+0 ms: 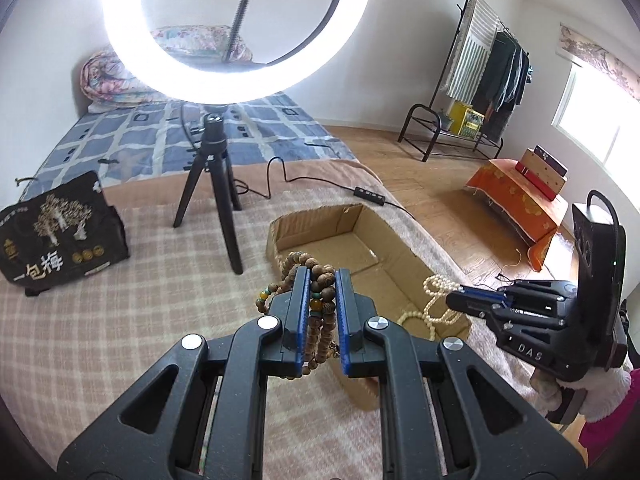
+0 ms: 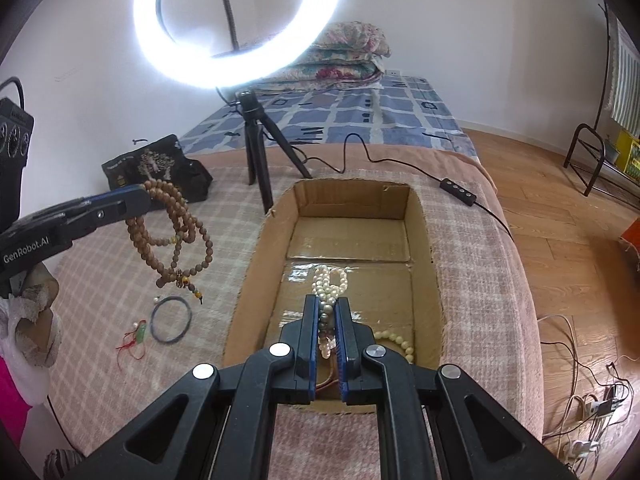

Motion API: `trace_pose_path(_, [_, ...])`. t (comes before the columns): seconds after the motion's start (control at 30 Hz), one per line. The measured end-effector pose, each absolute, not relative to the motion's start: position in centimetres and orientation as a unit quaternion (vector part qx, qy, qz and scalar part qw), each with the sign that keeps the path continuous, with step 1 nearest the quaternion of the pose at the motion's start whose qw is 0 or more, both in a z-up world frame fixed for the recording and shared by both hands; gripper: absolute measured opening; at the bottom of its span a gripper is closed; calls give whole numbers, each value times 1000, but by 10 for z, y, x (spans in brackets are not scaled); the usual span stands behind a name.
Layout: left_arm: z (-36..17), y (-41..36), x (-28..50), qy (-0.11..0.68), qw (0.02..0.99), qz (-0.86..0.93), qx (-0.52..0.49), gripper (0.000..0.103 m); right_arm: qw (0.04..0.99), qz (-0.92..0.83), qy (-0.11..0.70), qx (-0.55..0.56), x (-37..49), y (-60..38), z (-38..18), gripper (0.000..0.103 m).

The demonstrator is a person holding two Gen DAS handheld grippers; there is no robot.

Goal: Organize jewelry
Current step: 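Lift the mala with the left gripper while the right lifts the pearls, carrying both to the box, then open the left gripper over the box while the right releases the pearl necklace inside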

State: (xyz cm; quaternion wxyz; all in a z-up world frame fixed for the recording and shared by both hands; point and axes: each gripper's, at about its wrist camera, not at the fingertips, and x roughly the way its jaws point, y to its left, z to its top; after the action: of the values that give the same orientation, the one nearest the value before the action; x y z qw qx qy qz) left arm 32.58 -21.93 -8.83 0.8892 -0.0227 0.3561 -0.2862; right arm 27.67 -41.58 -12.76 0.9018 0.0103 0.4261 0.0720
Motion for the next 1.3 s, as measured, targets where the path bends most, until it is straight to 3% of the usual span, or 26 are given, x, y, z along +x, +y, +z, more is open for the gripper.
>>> trace_pose_path(0.9, [-123, -294, 388, 372, 879, -298, 3, 11, 893, 46, 447, 26, 329, -447, -177, 7])
trace_pose_path(1.0, [-125, -295, 389, 374, 880, -292, 7, 17, 894, 45, 445, 23, 329, -445, -176, 23])
trace_pose_path(1.07, [-125, -294, 388, 371, 883, -287, 8, 41, 895, 43, 444, 20, 329, -444, -175, 24])
trace_pose_path(1.2, [-124, -290, 388, 367, 887, -281, 7, 44, 895, 41, 443, 15, 325, -442, -175, 31])
trace_pose_path(1.27, [-123, -287, 388, 368, 887, -278, 7, 44, 895, 40, 444, 11, 323, -440, -175, 47])
trace_pose_path(1.3, [-123, -285, 387, 369, 887, -278, 6, 44, 896, 35, 443, 8, 322, -439, -174, 59])
